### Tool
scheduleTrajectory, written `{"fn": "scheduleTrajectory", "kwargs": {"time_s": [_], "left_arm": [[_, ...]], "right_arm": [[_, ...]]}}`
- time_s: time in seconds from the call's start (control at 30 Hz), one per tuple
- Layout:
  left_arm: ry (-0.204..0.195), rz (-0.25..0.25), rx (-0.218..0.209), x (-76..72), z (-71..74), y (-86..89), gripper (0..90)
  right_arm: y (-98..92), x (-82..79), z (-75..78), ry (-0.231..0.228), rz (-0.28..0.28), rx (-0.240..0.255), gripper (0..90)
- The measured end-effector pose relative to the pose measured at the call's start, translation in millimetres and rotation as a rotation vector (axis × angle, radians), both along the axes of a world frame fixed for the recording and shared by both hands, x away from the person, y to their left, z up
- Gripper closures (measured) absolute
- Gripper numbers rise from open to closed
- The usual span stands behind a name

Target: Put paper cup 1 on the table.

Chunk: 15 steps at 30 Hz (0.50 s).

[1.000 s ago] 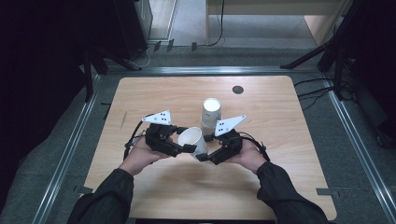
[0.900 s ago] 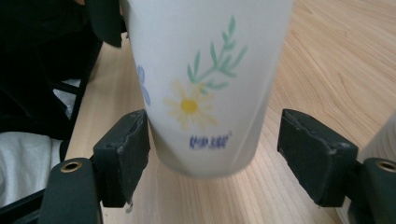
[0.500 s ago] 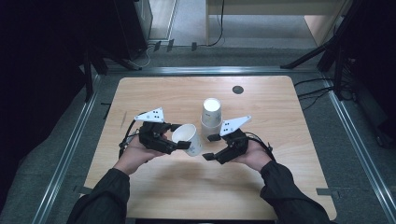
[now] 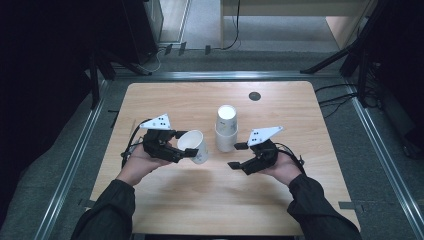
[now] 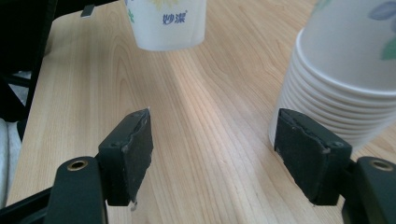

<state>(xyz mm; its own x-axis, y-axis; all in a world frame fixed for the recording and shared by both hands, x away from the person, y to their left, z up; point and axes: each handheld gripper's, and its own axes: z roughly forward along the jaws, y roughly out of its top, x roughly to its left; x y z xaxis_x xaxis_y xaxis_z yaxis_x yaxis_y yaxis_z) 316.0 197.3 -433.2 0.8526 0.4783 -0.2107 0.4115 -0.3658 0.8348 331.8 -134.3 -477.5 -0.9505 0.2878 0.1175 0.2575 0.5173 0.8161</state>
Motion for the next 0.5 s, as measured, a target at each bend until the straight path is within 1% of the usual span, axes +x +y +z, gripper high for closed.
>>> {"fn": "scheduleTrajectory", "kwargs": {"time_s": [0.07, 0.13, 0.3, 0.33, 0.43, 0.5], "left_arm": [[-0.003, 0.011, 0.009, 0.3, -0.1, 2.0, 22.8], [-0.005, 0.022, 0.021, 0.8, -0.4, 4.7, 22.8], [-0.007, 0.048, 0.025, 1.7, -0.3, 11.9, 22.9], [-0.014, 0.056, 0.033, 2.1, -0.4, 13.4, 22.9], [-0.014, 0.071, 0.046, 3.1, -1.2, 16.7, 22.9], [-0.018, 0.084, 0.047, 4.4, -1.7, 20.5, 23.0]], "right_arm": [[-4.0, 0.0, -0.1, -0.011, -0.016, 0.001, 28.5], [-6.7, -0.2, -0.5, -0.012, -0.027, 0.001, 28.5], [-12.5, -0.6, -1.0, -0.013, -0.043, 0.003, 28.5], [-13.2, -1.0, -1.0, -0.015, -0.05, 0.0, 28.2], [-16.0, -1.3, -2.8, -0.034, -0.062, -0.006, 28.0], [-16.6, -1.1, -3.1, -0.028, -0.065, -0.009, 27.9]]}}
